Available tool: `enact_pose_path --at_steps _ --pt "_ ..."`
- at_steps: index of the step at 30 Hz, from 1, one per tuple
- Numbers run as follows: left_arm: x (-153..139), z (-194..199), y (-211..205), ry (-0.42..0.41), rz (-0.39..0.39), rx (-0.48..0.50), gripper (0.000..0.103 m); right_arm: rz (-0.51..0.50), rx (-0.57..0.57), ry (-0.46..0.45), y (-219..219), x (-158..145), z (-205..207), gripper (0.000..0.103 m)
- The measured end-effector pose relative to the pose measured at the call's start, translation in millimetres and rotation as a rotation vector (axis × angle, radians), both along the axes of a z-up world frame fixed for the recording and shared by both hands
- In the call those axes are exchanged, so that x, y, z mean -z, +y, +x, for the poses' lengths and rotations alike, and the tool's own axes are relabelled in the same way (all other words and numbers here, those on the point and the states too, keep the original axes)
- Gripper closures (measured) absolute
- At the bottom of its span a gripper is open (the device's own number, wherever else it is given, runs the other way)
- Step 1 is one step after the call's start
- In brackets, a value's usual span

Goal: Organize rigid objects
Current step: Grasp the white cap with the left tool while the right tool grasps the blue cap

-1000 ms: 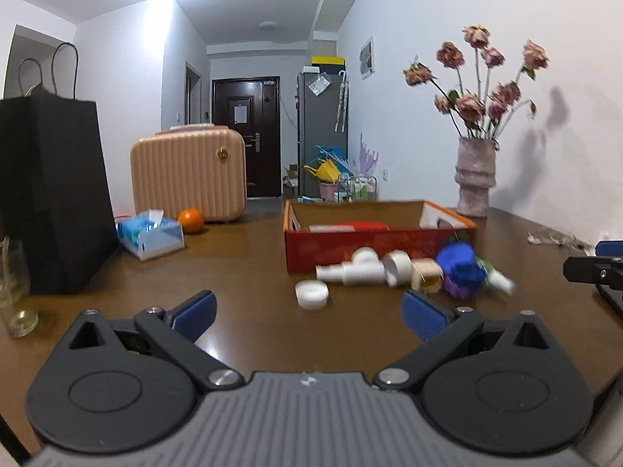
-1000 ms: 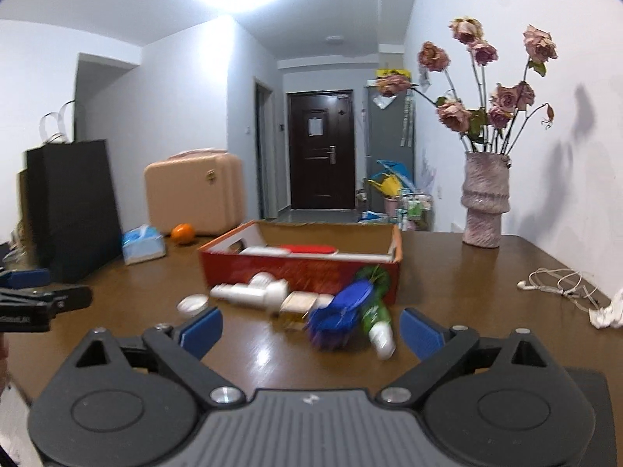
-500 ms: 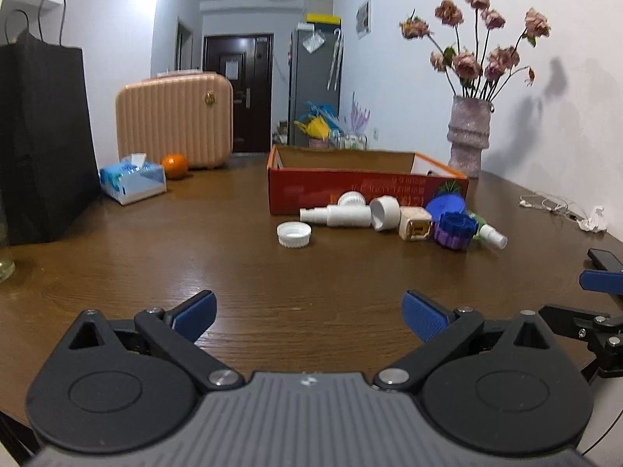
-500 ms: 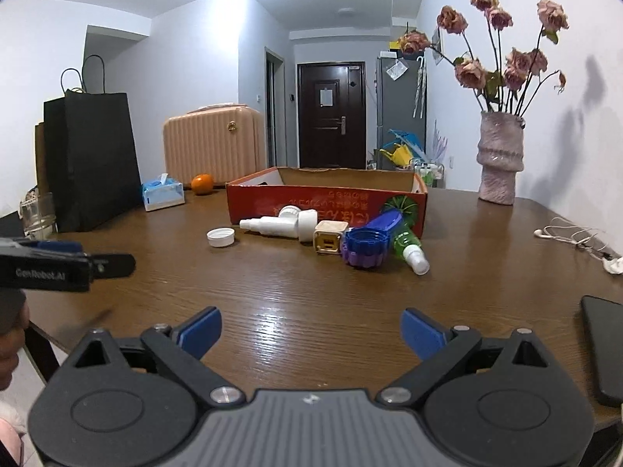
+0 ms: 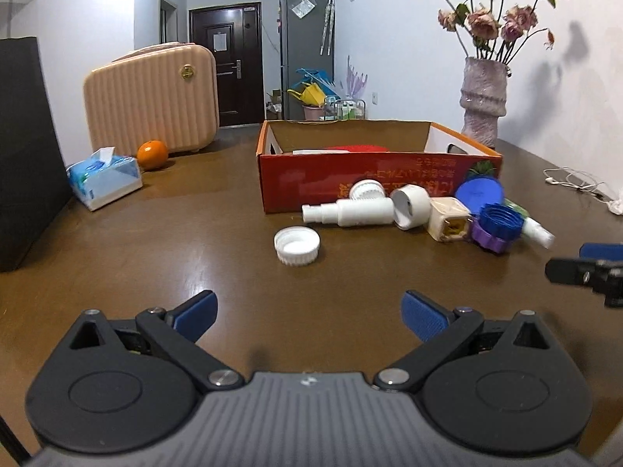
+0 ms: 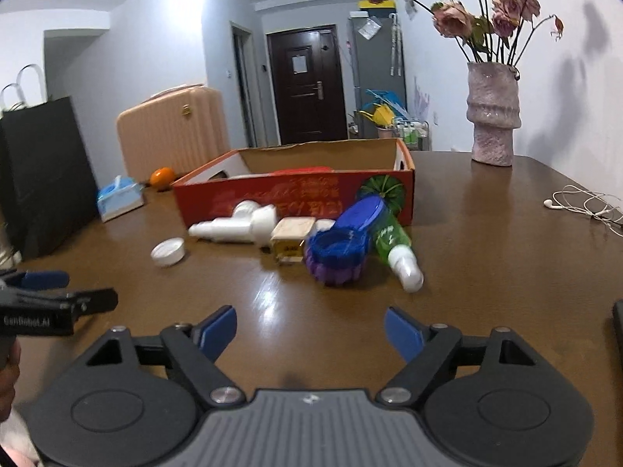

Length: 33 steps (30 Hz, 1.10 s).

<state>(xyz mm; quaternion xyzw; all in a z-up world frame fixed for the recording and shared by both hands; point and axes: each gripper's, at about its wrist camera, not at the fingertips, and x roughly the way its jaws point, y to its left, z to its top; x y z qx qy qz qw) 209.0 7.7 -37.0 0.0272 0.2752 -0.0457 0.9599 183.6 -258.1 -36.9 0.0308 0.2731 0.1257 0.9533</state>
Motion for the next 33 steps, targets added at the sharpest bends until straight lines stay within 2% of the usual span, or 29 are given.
enact_pose_path --at_steps 2,6,11,13,15,16,18,20,25,33 --pt "1.3 20.1 0.1 0.020 0.000 0.004 0.001 0.009 0.013 0.003 -1.4 -1.1 17.6 0.021" --pt "5.4 58.2 6.1 0.081 -0.022 0.006 0.012 -0.007 0.024 0.000 1.0 -3.9 54.5 0.026" --pt "8.1 91.0 7.3 0.119 -0.038 0.009 0.022 -0.021 0.027 0.014 4.4 -2.0 91.2 0.032" --pt "10.5 101.7 8.0 0.141 -0.057 0.013 0.025 -0.031 0.030 0.023 6.3 0.0 103.1 0.040" --pt "14.0 110.6 8.9 0.167 -0.073 0.006 0.039 -0.045 0.034 0.036 8.1 2.6 113.9 0.049" --pt "15.6 113.1 8.4 0.176 -0.076 0.009 0.042 -0.050 0.035 0.042 8.2 4.0 118.5 0.051" --pt "17.0 114.2 5.9 0.167 -0.059 0.004 0.057 -0.059 0.033 0.052 8.8 6.3 124.5 0.051" --pt "16.4 114.3 4.8 0.165 -0.050 0.000 0.063 -0.065 0.035 0.055 9.1 8.0 126.5 0.051" --pt "8.6 101.3 5.1 0.142 -0.054 -0.005 0.063 -0.048 0.023 0.044 7.7 5.2 121.5 0.051" --pt "-16.8 37.0 8.7 0.081 -0.075 0.025 0.063 -0.028 -0.005 -0.009 9.1 -15.4 80.3 0.051"
